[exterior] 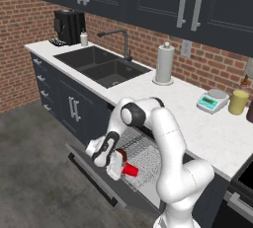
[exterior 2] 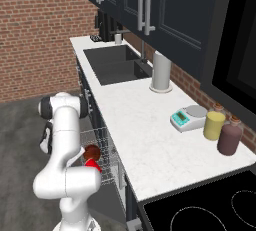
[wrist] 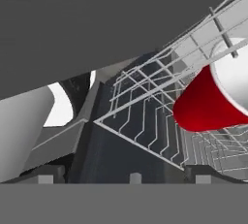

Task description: Pick up the cup and bowl from the counter, place them in the dishwasher, and close the dishwasher door.

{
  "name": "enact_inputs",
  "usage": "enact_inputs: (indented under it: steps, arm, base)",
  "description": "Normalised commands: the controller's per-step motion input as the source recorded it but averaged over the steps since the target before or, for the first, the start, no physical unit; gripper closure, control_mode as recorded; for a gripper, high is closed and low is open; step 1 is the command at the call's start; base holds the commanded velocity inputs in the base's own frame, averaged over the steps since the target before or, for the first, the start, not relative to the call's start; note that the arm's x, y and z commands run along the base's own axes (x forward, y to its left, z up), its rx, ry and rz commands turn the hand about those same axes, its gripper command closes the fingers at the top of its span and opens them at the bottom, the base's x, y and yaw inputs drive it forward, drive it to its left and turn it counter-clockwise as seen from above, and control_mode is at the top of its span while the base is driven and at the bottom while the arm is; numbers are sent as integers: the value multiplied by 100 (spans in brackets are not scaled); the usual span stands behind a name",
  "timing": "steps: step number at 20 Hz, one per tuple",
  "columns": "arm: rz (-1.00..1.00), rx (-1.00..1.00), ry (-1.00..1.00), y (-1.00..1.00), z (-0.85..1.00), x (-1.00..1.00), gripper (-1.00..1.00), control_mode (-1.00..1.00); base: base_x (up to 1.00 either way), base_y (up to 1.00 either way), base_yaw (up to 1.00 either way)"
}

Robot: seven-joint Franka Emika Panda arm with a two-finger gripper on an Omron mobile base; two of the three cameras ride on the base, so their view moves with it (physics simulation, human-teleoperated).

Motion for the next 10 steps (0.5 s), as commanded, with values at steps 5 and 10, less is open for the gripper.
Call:
enact_inputs:
  steps: [5,10]
  arm:
    - [1,0,4,13,2,-6,-100,-100]
    - [0,1,10,-24,0,29,-100,-100]
  base:
    - [0,0,0]
    - [0,0,0]
